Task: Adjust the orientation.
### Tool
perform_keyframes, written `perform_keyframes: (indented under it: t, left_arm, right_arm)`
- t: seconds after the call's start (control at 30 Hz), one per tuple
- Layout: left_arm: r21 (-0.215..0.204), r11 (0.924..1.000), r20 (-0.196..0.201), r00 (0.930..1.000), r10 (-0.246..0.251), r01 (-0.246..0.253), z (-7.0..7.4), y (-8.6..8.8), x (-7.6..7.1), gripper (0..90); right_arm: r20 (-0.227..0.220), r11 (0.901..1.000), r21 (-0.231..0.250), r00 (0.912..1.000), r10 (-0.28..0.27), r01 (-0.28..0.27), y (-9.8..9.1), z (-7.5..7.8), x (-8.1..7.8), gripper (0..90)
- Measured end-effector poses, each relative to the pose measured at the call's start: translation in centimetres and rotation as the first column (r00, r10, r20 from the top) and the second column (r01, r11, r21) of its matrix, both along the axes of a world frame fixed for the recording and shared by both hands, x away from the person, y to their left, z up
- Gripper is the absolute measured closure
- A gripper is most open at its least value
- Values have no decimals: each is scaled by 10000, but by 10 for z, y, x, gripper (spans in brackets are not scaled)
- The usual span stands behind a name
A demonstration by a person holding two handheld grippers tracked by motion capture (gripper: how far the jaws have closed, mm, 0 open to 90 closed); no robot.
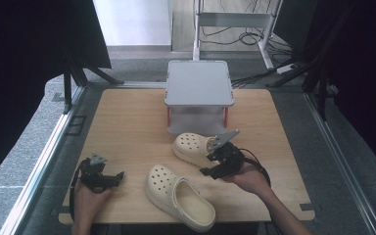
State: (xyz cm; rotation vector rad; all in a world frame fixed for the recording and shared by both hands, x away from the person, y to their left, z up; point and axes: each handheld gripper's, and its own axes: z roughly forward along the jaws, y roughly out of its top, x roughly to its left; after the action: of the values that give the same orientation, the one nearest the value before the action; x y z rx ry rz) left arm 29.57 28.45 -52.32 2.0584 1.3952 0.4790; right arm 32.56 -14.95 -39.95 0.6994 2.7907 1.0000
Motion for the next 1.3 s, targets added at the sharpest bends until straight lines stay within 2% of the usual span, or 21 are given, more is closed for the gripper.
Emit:
perform_keyframes:
  t: [0.13, 0.27, 0.43, 0.5, 0.53, 0.63, 0.7, 0.77, 0.83, 0.9, 1.07, 1.17, 1.3]
  left_arm:
    - [-7, 10000, -9, 10000, 19, -19, 0, 0, 0, 0]
    - [35, 10000, 14, 10000, -5, 5, 0, 0, 0, 0]
    - [45, 10000, 0, 10000, -24, 24, 0, 0, 0, 0]
    - [44, 10000, 4, 10000, -23, 23, 0, 0, 0, 0]
    - [45, 10000, 1, 10000, -23, 23, 0, 0, 0, 0]
    - [24, 10000, -5, 10000, 0, 0, 0, 0, 0, 0]
    - [22, 10000, -6, 10000, -1, 1, 0, 0, 0, 0]
    - [22, 10000, -5, 10000, 1, -1, 0, 0, 0, 0]
    - [42, 10000, 6, 10000, -27, 27, 0, 0, 0, 0]
    - [41, 10000, 3, 10000, -17, 17, 0, 0, 0, 0]
    - [13, 10000, -6, 10000, 6, -6, 0, 0, 0, 0]
    - [10, 10000, -19, 10000, 6, -6, 0, 0, 0, 0]
    - [8, 10000, -20, 10000, 7, -7, 0, 0, 0, 0]
  right_arm:
    - [221, 9967, -22, 9965, -811, 811, -15, 0, 15, 454]
    - [140, 9933, 137, 9933, -1145, 1143, -21, -5, 33, 504]
    - [-118, 9947, 250, 9950, -993, 996, -15, -17, 52, 482]
    - [-157, 9977, 116, 9977, -663, 665, -6, -27, 58, 489]
    - [-157, 9977, 116, 9977, -663, 665, -6, -27, 58, 489]
    - [-89, 9979, -202, 9981, -615, 613, 1, -36, 60, 562]
    - [-423, 9984, -35, 9975, -558, 557, 2, -41, 61, 647]
    - [-586, 9991, 95, 9975, -397, 403, 2, -43, 60, 760]
    - [-450, 9990, 97, 9981, -420, 425, 3, -42, 56, 767]
    - [-72, 9982, -62, 9982, -600, 599, 5, -41, 52, 770]
    - [82, 9985, 25, 9985, -549, 548, 10, -29, 37, 769]
    - [309, 9984, -48, 9979, -569, 571, 16, -19, 23, 768]
    - [312, 9989, 63, 9984, -461, 459, 24, -12, 4, 767]
